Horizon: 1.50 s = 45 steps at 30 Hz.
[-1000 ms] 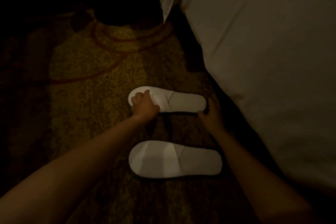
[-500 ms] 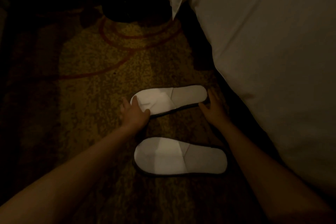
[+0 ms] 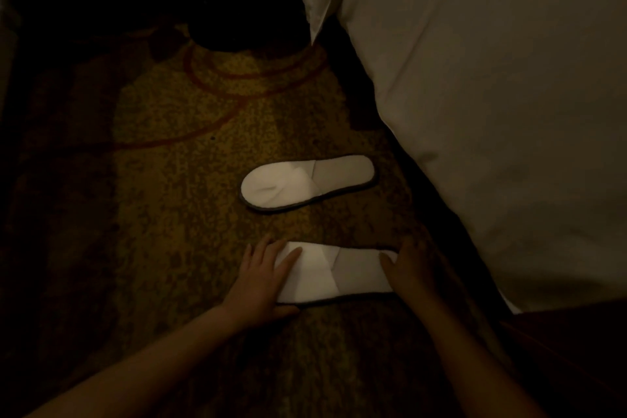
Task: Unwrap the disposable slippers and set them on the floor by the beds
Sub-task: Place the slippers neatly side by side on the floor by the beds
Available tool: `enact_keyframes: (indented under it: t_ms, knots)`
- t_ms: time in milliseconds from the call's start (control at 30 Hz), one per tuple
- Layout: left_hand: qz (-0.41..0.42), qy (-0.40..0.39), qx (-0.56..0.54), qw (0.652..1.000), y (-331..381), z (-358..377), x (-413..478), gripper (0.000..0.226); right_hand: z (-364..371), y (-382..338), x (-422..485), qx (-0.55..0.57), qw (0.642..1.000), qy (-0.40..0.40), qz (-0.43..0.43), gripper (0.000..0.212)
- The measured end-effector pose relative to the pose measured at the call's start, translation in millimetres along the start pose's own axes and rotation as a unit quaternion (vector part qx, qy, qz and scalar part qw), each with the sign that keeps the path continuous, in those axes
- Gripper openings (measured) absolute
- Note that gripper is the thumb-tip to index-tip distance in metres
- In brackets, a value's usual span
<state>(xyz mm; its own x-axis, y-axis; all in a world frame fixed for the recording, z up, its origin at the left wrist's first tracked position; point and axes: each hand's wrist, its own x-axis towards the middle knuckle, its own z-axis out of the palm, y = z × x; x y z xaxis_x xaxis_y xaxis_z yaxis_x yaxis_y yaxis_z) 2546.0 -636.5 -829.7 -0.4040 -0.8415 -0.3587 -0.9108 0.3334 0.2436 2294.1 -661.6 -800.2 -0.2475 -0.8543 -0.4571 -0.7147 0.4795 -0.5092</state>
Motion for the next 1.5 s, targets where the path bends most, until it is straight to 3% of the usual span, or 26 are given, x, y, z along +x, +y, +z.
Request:
enact_keyframes:
  t_ms: [233, 533, 633, 733, 900, 1067, 1300, 1500]
  knots:
    - [-0.087, -0.002, -0.015, 0.996, 24, 6, -7, 0.107, -1, -14, 13, -0.034, 0.999, 0.021, -0.027, 0.043]
    - [-0.121, -0.006, 0.012, 0.993, 42, 23, -5, 0.107, 10, -3, 17, -0.052, 0.994, 0.077, -0.052, 0.042]
    - [-0.118, -0.023, 0.006, 0.993, 41, 16, -3, 0.110, 5, -9, 16, -0.076, 0.995, 0.052, -0.032, 0.047]
    - [-0.124, -0.041, -0.001, 0.991, 38, -17, -5, 0.101, -8, -37, -2, -0.078, 0.997, -0.028, 0.004, 0.058]
    - [-0.163, -0.078, 0.024, 0.983, 35, -126, -20, 0.069, -63, -114, -48, -0.186, 0.956, -0.223, -0.039, 0.058]
    - [-0.116, -0.133, 0.007, 0.984, 54, -289, -32, 0.051, -173, -202, -98, -0.191, 0.946, -0.245, -0.089, 0.052]
    - [-0.077, -0.069, 0.006, 0.995, 156, -520, -91, 0.037, -394, -289, -199, -0.172, 0.970, -0.131, -0.111, 0.047]
    - [-0.005, -0.034, -0.001, 0.999, 287, -660, -148, 0.042, -569, -294, -317, -0.136, 0.987, 0.019, -0.087, 0.057]
